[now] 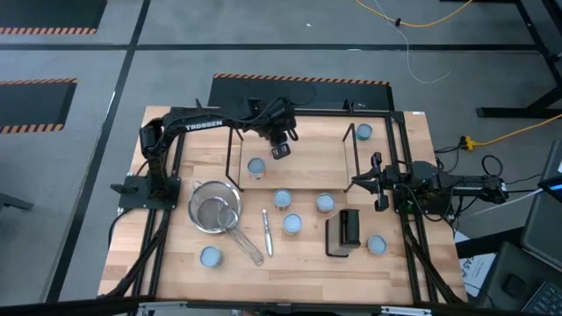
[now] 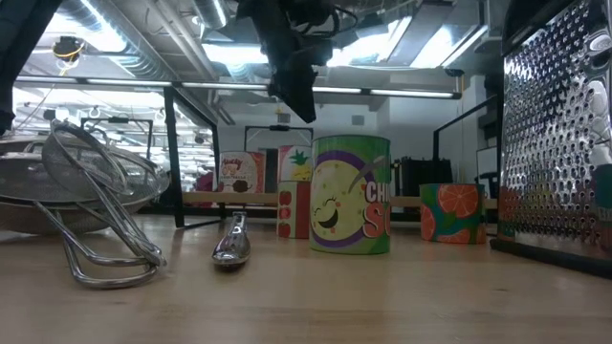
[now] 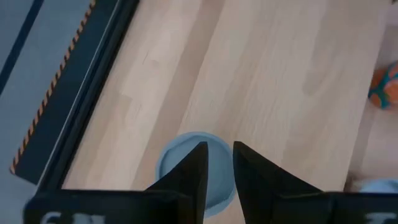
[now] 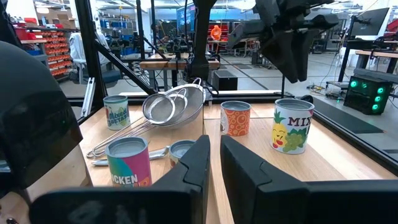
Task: Pick and place cans onto a shelf
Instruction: Put the red can on the shelf
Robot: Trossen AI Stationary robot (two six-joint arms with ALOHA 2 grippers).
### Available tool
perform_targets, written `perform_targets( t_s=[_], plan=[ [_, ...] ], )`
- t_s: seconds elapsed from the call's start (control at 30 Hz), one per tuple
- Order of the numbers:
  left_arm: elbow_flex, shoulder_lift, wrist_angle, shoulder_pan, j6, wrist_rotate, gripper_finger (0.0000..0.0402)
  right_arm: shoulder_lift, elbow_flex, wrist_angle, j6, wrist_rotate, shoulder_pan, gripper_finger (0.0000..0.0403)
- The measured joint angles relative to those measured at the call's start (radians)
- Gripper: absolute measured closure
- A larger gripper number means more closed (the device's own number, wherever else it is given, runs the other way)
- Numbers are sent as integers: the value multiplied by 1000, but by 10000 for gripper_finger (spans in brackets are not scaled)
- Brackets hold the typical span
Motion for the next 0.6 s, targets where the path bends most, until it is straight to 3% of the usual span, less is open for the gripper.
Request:
perform_targets(
  t_s=[0.27, 0.43, 0.6],
  plan=[
    [2, 16, 50, -9, -140, -16, 289, 0, 0, 0, 0, 0, 0, 358],
    [3, 27, 55, -9, -296, -100, 288, 0, 0, 0, 0, 0, 0, 358],
    [3, 51, 62, -13, -337, -104, 289, 0, 0, 0, 0, 0, 0, 358]
  ],
)
